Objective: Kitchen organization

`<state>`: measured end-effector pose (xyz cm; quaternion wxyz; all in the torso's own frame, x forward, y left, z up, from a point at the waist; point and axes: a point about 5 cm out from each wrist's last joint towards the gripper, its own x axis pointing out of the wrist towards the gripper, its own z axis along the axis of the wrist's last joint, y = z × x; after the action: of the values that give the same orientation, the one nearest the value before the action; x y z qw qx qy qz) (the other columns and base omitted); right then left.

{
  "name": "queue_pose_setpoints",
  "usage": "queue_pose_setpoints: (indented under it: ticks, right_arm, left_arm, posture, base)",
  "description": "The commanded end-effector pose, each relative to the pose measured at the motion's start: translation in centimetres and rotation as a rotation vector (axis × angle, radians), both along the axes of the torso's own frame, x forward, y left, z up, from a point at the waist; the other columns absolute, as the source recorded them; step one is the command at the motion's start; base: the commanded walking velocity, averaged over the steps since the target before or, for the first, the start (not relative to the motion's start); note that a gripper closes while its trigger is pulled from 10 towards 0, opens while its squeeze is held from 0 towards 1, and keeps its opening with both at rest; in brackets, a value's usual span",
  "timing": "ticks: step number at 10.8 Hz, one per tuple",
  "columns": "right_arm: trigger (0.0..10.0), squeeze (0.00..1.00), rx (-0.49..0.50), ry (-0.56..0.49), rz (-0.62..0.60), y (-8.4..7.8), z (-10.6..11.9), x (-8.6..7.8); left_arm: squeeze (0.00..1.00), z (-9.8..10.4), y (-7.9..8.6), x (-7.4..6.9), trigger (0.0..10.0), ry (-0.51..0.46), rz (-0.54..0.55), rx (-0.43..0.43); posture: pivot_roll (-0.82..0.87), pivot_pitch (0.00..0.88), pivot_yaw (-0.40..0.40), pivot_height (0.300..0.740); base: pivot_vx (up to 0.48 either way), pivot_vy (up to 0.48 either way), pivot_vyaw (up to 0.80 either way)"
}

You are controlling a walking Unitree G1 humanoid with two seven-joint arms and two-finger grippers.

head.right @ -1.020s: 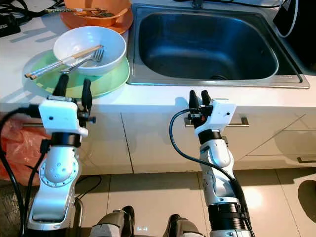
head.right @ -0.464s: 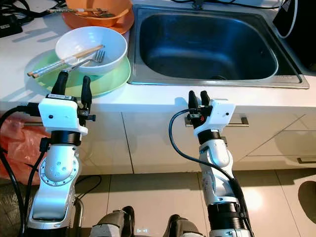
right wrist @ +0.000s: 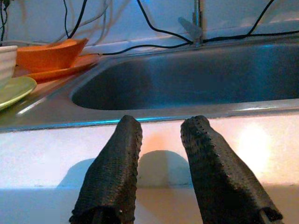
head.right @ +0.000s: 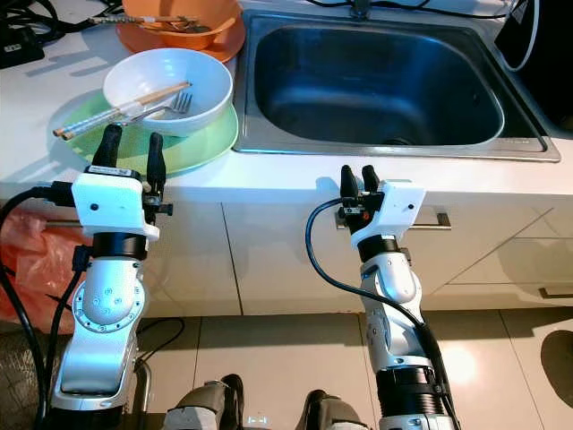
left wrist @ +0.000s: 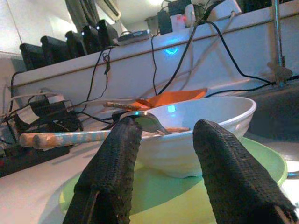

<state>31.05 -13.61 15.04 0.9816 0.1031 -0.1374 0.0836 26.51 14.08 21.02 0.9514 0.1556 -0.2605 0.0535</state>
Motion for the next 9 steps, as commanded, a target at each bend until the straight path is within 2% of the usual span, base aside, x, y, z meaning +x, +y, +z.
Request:
queue_pose_setpoints:
  ticks: [1,9]
  right_arm:
    - [10.0,0.0,0.006,-0.006,-0.01,-0.41,0.05,0.02]
    - [10.0,0.0,0.003,-0.007,-0.005,-0.39,0.06,0.01]
  left_arm:
    - [0.0,-0.37,0.03,0.14,10.0,0.021,0.009,0.003]
    - [0.0,-0.36,0.5,0.59,10.0,0.016,0.062,0.006]
  posture:
    - [0.17,0.185,-0.086,0.74]
    - [0.17,0.186,-0.092,0.74]
  base:
    - [0.0,0.0,0.0]
    - [0.0,0.0,0.0]
